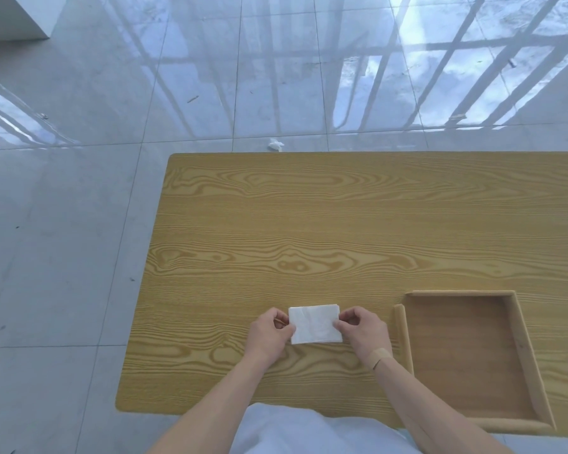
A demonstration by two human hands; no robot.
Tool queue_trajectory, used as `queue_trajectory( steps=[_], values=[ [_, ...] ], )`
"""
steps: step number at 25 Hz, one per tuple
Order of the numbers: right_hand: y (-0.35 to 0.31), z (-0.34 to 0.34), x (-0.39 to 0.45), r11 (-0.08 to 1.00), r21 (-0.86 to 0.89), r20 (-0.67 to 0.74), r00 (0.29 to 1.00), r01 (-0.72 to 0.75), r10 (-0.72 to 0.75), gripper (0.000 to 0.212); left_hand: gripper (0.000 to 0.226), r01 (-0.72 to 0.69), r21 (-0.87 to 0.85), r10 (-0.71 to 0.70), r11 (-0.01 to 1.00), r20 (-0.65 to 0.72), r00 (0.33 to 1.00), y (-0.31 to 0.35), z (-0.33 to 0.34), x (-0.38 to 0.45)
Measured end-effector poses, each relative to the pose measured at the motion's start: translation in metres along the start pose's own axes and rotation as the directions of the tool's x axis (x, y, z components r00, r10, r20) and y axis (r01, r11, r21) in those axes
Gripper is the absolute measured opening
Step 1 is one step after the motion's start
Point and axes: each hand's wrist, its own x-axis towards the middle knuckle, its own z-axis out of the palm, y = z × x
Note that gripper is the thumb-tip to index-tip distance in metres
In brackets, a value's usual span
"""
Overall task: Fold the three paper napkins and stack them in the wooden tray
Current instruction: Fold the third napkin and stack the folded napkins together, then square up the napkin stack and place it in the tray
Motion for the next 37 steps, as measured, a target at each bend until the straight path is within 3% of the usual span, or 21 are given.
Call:
queue_trajectory(
  steps=[13,25,28,31,33,37],
  values=[
    [-0.003,-0.003,-0.001,0.999,-0.047,0.020,1.000,-0.018,0.019,0.007,0.012,-0.001,0.029,0.001,1.000,0.002,1.000,0.000,0.001,0.003],
    [-0.005,0.001,0.001,0.997,-0.068,-0.015,0.999,-0.041,0.040,0.011,0.012,0.002,0.168,0.005,0.986,-0.042,0.999,0.006,0.006,0.000],
    [-0.004,0.002,0.002,0.989,-0.148,-0.030,0.999,0.029,-0.033,0.020,0.015,-0.037,0.216,0.058,0.976,-0.093,0.994,0.007,0.004,-0.002],
    [-0.005,0.002,0.005,0.918,-0.332,-0.032,0.970,0.216,-0.240,0.041,0.032,-0.168,0.336,0.221,0.927,-0.129,0.967,0.006,0.001,0.000],
    [-0.008,0.001,0.010,0.808,-0.496,0.063,0.941,0.318,-0.332,0.058,0.046,-0.232,0.440,0.288,0.867,-0.064,0.955,0.007,0.000,0.004],
    [-0.014,0.002,0.013,0.635,-0.672,0.154,0.911,0.380,-0.382,0.045,0.037,-0.298,0.601,0.356,0.742,0.023,0.934,0.013,-0.001,0.010]
  ],
)
